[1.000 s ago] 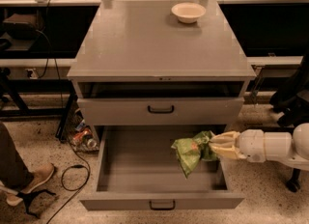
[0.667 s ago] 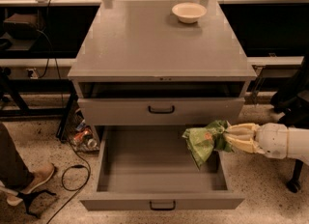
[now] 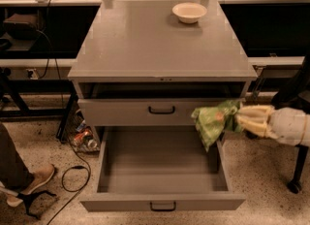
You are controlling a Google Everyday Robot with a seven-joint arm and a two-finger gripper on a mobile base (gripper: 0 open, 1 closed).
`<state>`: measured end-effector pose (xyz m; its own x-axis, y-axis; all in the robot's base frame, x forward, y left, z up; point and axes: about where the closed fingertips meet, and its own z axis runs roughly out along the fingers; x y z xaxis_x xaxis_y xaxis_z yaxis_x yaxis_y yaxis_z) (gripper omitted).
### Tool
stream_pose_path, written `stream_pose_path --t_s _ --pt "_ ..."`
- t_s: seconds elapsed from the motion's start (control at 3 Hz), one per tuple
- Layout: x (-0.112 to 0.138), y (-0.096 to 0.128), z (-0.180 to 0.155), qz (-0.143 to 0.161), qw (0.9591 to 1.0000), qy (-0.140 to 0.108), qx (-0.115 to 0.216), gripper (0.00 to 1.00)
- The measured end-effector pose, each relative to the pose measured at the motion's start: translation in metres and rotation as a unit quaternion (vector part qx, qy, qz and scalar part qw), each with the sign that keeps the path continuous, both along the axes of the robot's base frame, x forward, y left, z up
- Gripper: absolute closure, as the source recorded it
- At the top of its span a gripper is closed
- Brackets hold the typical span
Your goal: Pick green jalapeno chip bag from middle drawer and place on counter
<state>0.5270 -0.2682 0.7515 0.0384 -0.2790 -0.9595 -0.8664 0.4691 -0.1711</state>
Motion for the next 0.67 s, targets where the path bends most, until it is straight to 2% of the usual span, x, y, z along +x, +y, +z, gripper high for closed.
stream_pose_path --t_s 0.33,0.67 --pt "0.018 -0.018 0.051 -0.021 0.9983 -0.046 0.028 1.00" --pt "0.041 -0.034 0.106 -0.035 0.9929 -0.106 0.040 1.00"
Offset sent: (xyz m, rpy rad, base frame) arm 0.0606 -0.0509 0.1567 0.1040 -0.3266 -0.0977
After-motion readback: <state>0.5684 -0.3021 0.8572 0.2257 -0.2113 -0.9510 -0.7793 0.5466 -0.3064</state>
